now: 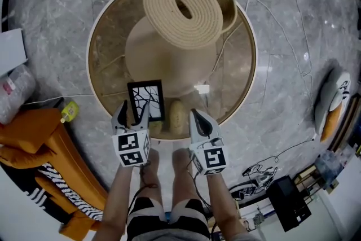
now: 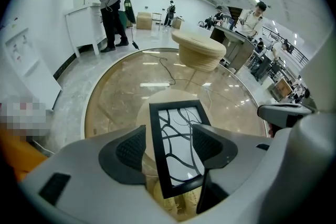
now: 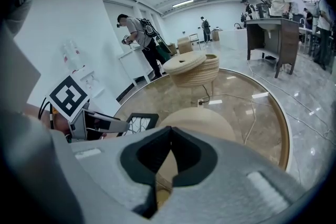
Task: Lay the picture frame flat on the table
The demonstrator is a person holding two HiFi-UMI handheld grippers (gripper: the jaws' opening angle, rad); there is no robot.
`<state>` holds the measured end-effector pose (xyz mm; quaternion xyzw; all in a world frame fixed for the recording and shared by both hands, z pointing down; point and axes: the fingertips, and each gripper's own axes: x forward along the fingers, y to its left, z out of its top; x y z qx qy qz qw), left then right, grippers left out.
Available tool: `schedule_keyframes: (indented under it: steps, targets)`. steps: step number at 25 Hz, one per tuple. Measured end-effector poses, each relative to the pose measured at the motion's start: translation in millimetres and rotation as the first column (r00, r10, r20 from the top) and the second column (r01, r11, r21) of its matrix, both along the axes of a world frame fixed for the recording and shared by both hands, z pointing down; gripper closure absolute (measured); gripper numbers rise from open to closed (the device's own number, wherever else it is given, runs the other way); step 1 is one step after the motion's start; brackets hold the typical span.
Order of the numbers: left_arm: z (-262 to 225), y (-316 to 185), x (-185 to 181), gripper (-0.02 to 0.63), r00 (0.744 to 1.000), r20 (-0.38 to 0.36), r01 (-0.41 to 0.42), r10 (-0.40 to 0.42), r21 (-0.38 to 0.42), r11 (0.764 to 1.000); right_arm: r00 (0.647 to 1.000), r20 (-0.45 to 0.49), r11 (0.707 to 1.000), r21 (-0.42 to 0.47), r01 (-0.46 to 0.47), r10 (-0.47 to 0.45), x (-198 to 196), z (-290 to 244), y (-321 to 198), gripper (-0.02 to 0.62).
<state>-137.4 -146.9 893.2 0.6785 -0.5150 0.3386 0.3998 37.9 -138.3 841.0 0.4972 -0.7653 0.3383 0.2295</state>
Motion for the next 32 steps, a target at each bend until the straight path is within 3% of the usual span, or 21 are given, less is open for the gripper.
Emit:
schedule_keyframes:
  steps: [7,15,23,32]
  targets:
    - [-47.7,-9.1,2.1,0.318,1.000,-0.006,-0.023,0.024,0.061,0.998,1.000,-0.006,0.998,0.066,-0.002,0.002,-2.0,-47.0,-13.8,0.595]
    - [-118.7,-19.8,-0.3,0.364,0.998,0.009,-0.067,0.066,0.152,0.986,1.000,-0.010,0.987,0.163,-0.009,0.010,-10.9,-116.0,-27.2,0.595]
    - [-220.2,-23.3,-9.1,0.448,0.990,0.051,-0.139,0.130,0.267,0.954,1.000,-0.023,0.964,0.267,-0.002,0.008,-16.9,-218.7,-32.3,0.595]
    - [-337.1,-25.6,-2.9,0.493,0.983,0.067,-0.183,0.170,0.373,0.910,0.998,-0.053,0.924,0.383,-0.007,0.030,-11.5,-334.4,-40.9,0.595]
